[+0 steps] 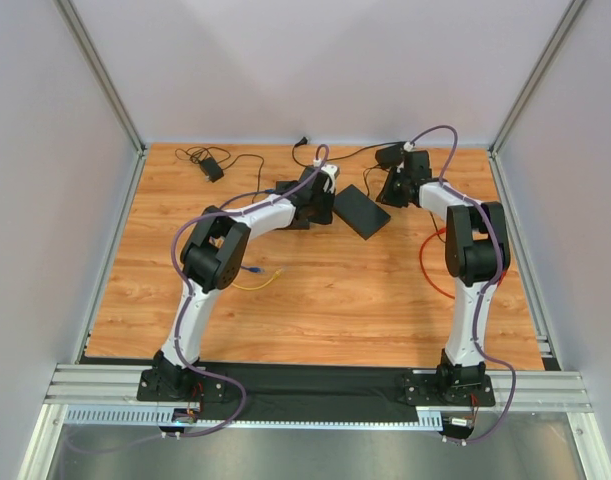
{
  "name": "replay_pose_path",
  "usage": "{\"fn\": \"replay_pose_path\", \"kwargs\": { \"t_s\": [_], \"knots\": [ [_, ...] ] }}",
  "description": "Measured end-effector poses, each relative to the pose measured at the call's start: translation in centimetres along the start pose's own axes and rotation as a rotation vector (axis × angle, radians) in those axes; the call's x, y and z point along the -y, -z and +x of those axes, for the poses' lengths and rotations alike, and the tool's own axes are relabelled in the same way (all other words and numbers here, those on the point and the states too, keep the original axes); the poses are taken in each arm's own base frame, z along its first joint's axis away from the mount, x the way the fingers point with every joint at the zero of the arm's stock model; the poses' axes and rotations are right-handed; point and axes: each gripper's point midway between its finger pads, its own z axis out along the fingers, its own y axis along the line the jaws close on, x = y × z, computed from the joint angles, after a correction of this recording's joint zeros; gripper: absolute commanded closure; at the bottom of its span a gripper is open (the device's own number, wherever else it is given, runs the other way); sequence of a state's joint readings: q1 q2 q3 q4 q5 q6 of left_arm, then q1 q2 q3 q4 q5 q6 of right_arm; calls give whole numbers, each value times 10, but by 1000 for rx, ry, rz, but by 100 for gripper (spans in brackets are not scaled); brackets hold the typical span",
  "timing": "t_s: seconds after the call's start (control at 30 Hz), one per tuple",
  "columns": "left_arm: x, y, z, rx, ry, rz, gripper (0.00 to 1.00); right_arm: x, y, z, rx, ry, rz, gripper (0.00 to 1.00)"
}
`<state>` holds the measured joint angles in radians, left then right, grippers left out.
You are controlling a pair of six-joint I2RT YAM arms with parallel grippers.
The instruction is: Pull the plug from the switch port
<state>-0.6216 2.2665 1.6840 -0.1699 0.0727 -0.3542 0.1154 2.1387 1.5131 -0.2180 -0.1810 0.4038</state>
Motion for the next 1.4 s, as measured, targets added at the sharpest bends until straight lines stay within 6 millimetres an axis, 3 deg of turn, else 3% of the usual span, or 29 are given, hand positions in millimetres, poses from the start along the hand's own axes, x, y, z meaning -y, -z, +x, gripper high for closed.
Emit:
{"fn": "replay_pose_path", "kwargs": {
  "t_s": [0.27, 0.53, 0.67, 0.87, 1.07, 1.13, 1.2, 1.4],
  "knots": [
    [12, -16, -15, -17, 9, 40, 80, -2, 1, 12, -45, -26, -19, 84],
    [16, -29, -20, -74, 7, 73, 75, 0, 1, 20, -69, -34, -17, 84],
    [7, -27, -21, -93, -10, 65, 70, -7, 1, 31, -98, -32, -19, 84],
    [-23, -23, -28, -92, -53, -13, 60, -27, 3, 49, -144, -12, -36, 83],
    [-35, -24, -37, -47, -77, -40, 50, -41, 27, 70, -195, 36, -40, 74],
    [-37, -22, -35, -37, -79, -48, 46, -43, 35, 70, -188, 56, -51, 71],
    [-39, -13, -32, -26, -77, -67, 45, -45, 40, 68, -177, 85, -63, 61],
    [-35, 38, -16, 25, -14, -132, 35, -69, 41, 56, -125, 163, -173, 52]
  ]
}}
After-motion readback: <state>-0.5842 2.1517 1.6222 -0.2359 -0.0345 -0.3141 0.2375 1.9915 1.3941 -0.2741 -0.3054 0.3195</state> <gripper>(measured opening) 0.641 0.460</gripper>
